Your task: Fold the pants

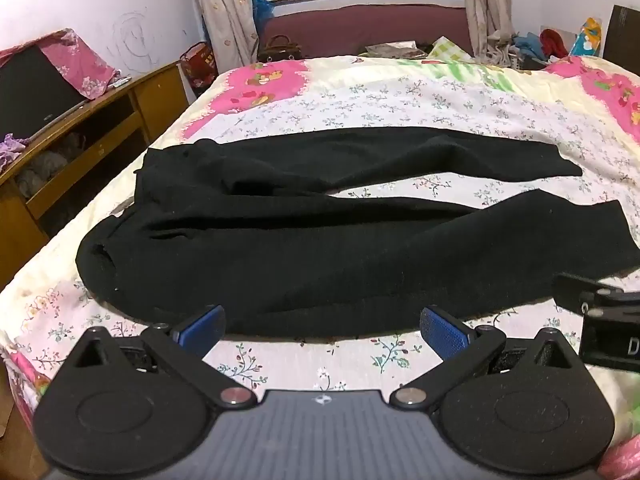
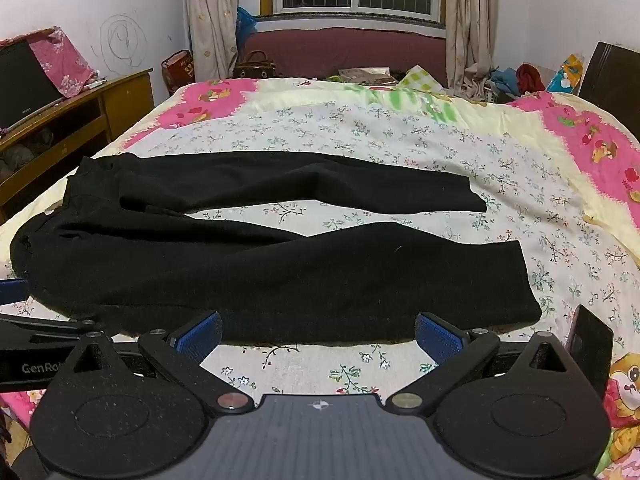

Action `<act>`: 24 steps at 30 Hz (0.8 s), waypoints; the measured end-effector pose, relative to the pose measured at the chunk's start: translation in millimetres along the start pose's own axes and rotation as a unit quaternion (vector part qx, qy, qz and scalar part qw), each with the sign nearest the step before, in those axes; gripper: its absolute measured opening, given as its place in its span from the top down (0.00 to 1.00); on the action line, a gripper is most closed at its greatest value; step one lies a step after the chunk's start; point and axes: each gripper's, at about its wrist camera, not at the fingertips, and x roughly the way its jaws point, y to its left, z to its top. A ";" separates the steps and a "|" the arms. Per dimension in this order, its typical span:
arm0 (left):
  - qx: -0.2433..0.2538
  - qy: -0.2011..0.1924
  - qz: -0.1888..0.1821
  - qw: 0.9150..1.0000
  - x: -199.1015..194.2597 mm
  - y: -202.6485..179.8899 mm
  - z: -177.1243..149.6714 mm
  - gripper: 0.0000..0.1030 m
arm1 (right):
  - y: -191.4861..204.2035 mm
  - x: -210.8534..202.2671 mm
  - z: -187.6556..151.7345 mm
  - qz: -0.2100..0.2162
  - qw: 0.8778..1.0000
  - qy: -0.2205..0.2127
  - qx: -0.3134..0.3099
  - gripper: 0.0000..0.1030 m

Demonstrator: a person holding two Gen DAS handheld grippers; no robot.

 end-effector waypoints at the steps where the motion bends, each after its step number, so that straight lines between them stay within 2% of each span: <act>1: 0.001 -0.001 0.002 1.000 -0.7 0.4 -1.5 0.00 | 0.0 -0.1 0.1 -0.001 1.000 0.001 -0.001 0.11; 3: -0.001 0.002 0.003 1.000 -2.1 1.8 -6.4 0.00 | -0.6 0.2 0.2 -0.001 1.000 0.000 0.000 0.11; 7: -0.014 0.055 0.005 0.998 0.2 -4.1 -23.6 0.00 | -0.1 0.6 -0.8 -0.001 1.000 -0.001 0.003 0.11; 10: -0.010 0.067 0.013 0.998 -7.1 -10.5 -43.0 0.00 | -1.1 -3.9 -2.8 -0.001 1.000 -0.004 0.006 0.11; 15: -0.001 0.091 -0.016 0.996 -28.7 -12.2 -74.6 0.00 | -1.9 -7.2 -7.3 0.000 1.000 -0.005 0.010 0.11; 17: 0.010 0.090 -0.024 0.996 -38.9 -15.9 -78.0 0.00 | -5.0 -5.9 -1.9 0.004 1.000 -0.005 0.011 0.11; 21: 0.029 0.045 -0.041 0.998 -63.6 -24.5 -76.3 0.00 | -1.6 -10.5 0.4 0.009 1.000 -0.010 0.009 0.11; 24: 0.036 0.029 -0.066 0.997 -70.5 -25.9 -75.5 0.00 | -2.7 -12.5 2.2 0.010 1.000 -0.014 0.013 0.11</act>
